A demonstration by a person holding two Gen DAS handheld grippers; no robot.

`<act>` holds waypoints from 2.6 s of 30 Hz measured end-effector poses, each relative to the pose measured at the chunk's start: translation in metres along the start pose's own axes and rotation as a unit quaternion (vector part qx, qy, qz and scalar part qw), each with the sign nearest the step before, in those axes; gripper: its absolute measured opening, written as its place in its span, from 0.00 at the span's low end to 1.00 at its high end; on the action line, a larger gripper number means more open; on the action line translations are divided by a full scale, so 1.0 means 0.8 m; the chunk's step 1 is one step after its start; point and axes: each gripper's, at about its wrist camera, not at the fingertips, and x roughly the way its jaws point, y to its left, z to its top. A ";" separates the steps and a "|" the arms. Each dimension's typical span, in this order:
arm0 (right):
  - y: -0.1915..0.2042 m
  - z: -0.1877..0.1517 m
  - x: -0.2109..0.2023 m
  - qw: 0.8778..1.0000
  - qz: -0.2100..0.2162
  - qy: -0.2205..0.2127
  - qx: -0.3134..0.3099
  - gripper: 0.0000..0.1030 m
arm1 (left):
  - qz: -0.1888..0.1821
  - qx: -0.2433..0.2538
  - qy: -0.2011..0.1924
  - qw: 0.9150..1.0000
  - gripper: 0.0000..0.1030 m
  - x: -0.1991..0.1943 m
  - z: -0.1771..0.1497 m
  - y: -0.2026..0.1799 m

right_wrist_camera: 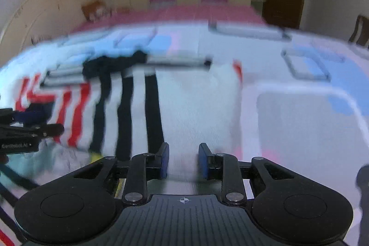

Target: Fold small clothes

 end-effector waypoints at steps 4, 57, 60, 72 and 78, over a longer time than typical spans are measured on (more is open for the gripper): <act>0.007 0.013 -0.016 1.000 0.004 -0.019 0.017 0.27 | 0.007 -0.023 -0.016 1.000 0.67 -0.019 0.000 0.018; 0.036 0.039 -0.050 0.991 0.007 -0.068 0.114 0.64 | -0.039 -0.196 -0.101 0.975 0.05 -0.045 0.076 0.096; 0.013 0.033 -0.057 0.989 0.007 -0.071 0.128 0.64 | -0.049 -0.146 -0.070 0.986 0.05 -0.014 0.082 0.051; -0.051 0.006 -0.082 0.978 0.037 -0.065 0.193 0.64 | -0.115 -0.042 -0.018 0.992 0.81 0.021 0.040 -0.051; -0.035 0.023 -0.060 0.966 0.121 -0.047 0.225 0.64 | -0.062 -0.075 -0.043 0.994 0.69 -0.058 0.004 0.013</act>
